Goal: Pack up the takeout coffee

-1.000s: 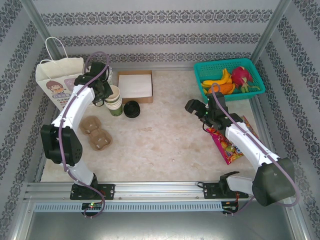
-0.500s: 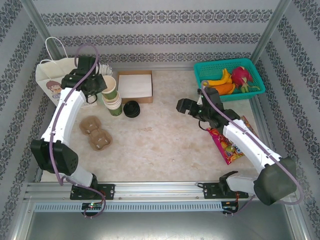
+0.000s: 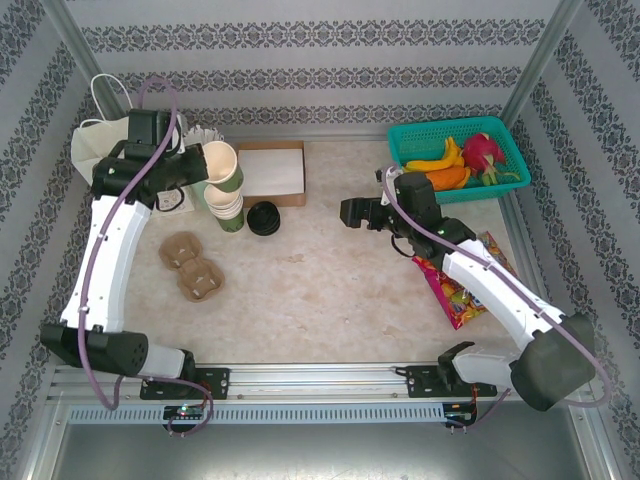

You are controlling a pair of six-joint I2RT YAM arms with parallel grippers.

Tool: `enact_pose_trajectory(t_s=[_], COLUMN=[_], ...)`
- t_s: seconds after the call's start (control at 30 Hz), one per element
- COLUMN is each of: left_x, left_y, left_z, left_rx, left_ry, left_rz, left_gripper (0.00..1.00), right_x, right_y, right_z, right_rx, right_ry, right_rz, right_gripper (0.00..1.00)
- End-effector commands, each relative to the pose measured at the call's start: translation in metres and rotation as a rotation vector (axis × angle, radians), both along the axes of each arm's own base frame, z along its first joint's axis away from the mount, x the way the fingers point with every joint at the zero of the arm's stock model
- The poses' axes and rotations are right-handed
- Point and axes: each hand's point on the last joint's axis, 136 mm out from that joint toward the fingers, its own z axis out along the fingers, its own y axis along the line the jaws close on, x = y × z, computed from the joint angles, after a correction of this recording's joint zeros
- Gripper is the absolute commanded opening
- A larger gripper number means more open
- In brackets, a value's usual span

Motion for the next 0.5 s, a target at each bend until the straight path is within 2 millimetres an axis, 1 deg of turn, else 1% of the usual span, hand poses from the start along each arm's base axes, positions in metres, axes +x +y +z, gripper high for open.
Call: enact_pose_trajectory(t_s=[0.0,0.1,0.2,0.3,0.4,0.47], left_x=[-0.020,-0.025,-0.027,-0.033,-0.042,-0.047], left_y=[-0.034,-0.061,-0.088,-0.103,-0.116,-0.126], left_z=[-0.001,-0.013,-0.033,-0.053,-0.072,-0.085], left_rx=[-0.039,-0.091,-0.156,-0.121,-0.062,-0.045], left_ry=[0.002,-0.001,0.006,0.035,0.072,0.095], left_rz=[-0.152,-0.219,-0.287,-0.334,-0.398,-0.440], left_gripper=[0.00,0.00,0.00,0.00,0.00,0.00], right_x=[-0.005,-0.010,-0.009,-0.006,-0.010,-0.013], right_y=[-0.001,-0.005,-0.019,-0.044,-0.050,-0.051], right_z=[0.009,0.009,0.005,-0.004,-0.012,-0.019], right_rx=[-0.039,-0.040,-0.046,-0.024,0.064,0.106], right_ry=[-0.071,-0.084,-0.076,-0.031,0.025,0.053], right_rz=[0.039,0.033,-0.051,-0.202,-0.216,-0.209], right_gripper=[0.98,0.98,0.98,0.98,0.98,0.98])
